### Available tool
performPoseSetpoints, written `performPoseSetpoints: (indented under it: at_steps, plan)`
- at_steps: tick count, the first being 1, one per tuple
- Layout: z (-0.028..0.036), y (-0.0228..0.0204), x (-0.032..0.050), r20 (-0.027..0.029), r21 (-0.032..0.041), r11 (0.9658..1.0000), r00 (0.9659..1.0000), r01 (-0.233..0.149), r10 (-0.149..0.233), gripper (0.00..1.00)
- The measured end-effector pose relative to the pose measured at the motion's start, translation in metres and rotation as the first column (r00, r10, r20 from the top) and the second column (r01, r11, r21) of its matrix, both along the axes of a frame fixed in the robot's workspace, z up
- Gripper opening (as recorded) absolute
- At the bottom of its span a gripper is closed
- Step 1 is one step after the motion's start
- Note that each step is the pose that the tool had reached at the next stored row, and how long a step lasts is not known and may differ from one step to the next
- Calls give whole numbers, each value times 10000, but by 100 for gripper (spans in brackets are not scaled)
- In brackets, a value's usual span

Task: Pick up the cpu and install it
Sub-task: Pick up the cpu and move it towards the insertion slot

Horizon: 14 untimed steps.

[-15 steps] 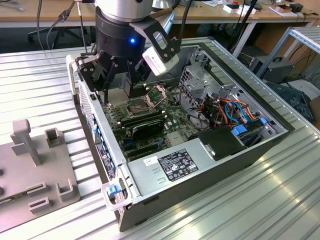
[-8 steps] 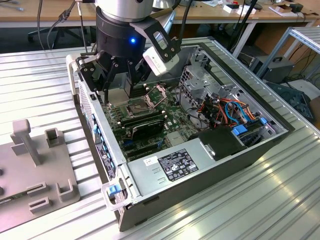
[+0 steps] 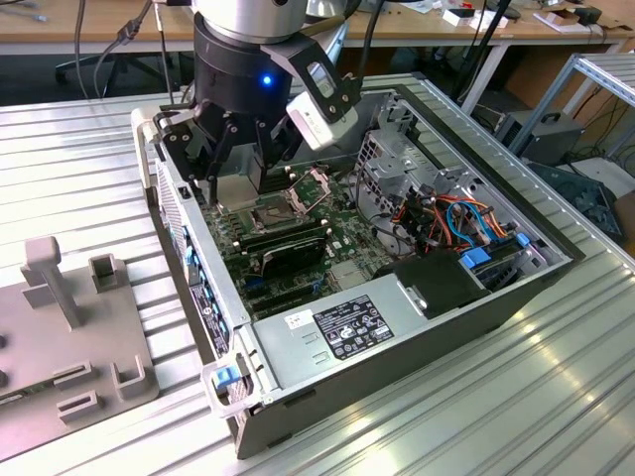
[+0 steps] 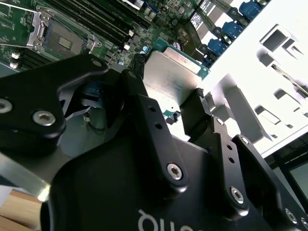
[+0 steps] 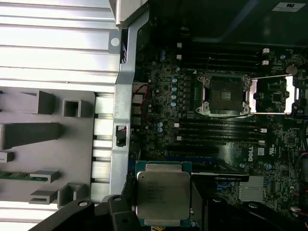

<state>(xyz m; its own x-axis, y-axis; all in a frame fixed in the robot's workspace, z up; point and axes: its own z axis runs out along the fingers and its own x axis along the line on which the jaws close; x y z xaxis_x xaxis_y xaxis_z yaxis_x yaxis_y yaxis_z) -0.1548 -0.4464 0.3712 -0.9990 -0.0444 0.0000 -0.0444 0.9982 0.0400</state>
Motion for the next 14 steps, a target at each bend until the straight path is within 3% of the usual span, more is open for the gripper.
performPoseSetpoints:
  at_steps: [6, 14]
  plan:
    - [-1, 0, 72, 0, 0, 10000, 10000, 0, 0, 55]
    - [-1, 0, 94, 0, 0, 10000, 10000, 1, -1, 55]
